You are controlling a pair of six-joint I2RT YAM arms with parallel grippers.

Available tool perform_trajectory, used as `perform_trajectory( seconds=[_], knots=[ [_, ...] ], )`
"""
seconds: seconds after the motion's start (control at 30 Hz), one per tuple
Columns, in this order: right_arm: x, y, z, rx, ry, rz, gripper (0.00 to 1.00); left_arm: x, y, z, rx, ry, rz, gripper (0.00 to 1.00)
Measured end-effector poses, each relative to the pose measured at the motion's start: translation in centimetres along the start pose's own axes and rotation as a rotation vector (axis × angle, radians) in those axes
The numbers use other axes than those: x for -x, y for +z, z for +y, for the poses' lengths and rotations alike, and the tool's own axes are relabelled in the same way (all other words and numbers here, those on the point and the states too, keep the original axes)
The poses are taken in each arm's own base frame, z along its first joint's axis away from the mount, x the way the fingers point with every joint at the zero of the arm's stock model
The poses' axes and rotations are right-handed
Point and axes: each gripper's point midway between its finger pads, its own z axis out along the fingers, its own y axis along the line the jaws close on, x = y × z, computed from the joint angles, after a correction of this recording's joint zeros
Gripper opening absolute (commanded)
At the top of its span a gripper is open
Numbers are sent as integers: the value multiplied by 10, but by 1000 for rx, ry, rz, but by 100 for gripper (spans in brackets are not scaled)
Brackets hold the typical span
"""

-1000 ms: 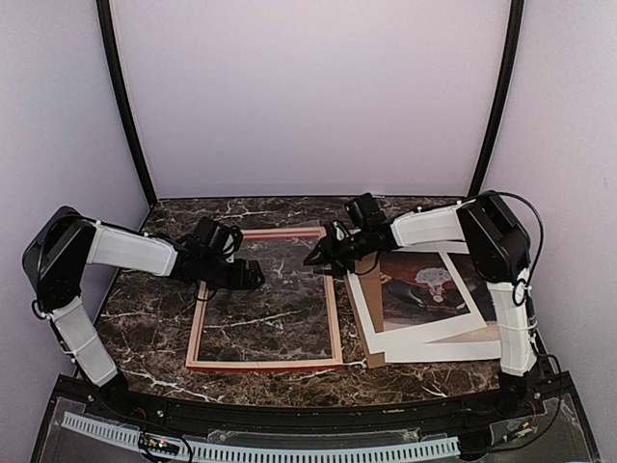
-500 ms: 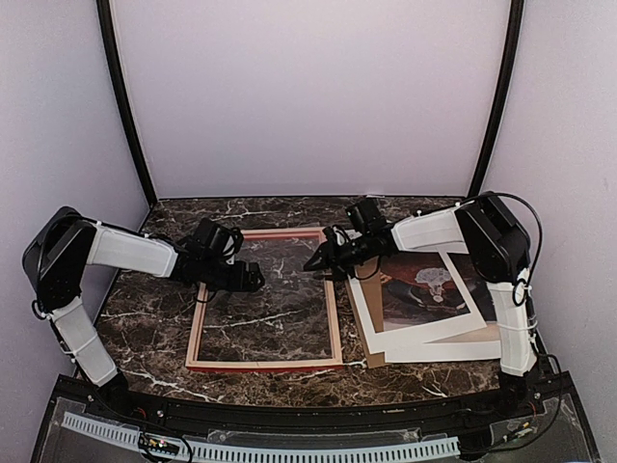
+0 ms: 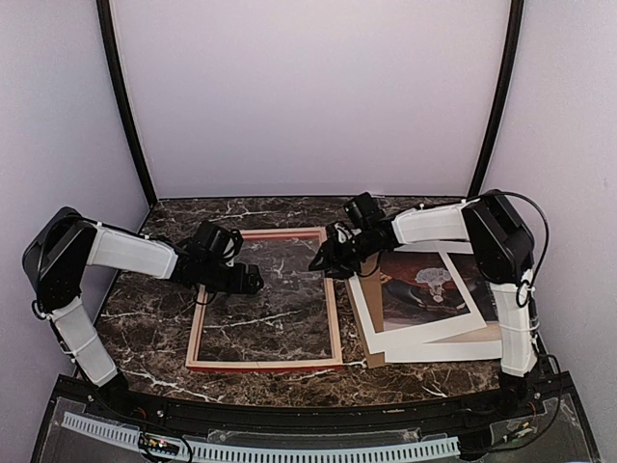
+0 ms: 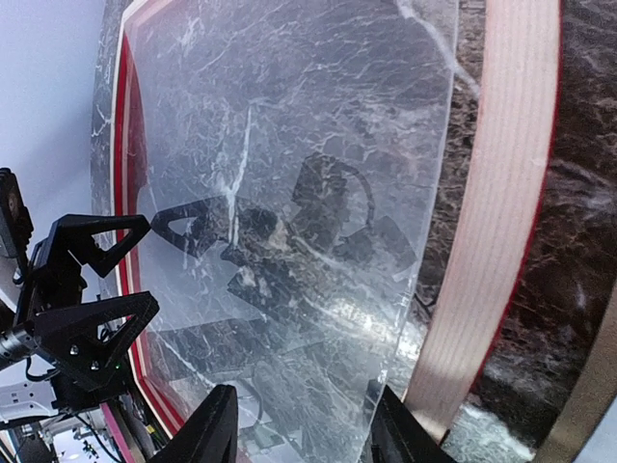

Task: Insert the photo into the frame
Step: Place the glass panel at the frame body.

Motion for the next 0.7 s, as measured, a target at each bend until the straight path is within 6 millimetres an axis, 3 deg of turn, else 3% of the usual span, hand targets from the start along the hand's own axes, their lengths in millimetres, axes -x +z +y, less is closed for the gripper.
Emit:
perform_trajectory(
  seconds=[0.4, 0.7],
  knots=[
    [22, -29, 1, -149, -86, -102, 46, -2, 0, 2, 9, 0, 1, 96],
    [38, -37, -7, -237, -122, -168, 46, -3, -5, 2, 10, 0, 10, 96]
  ],
)
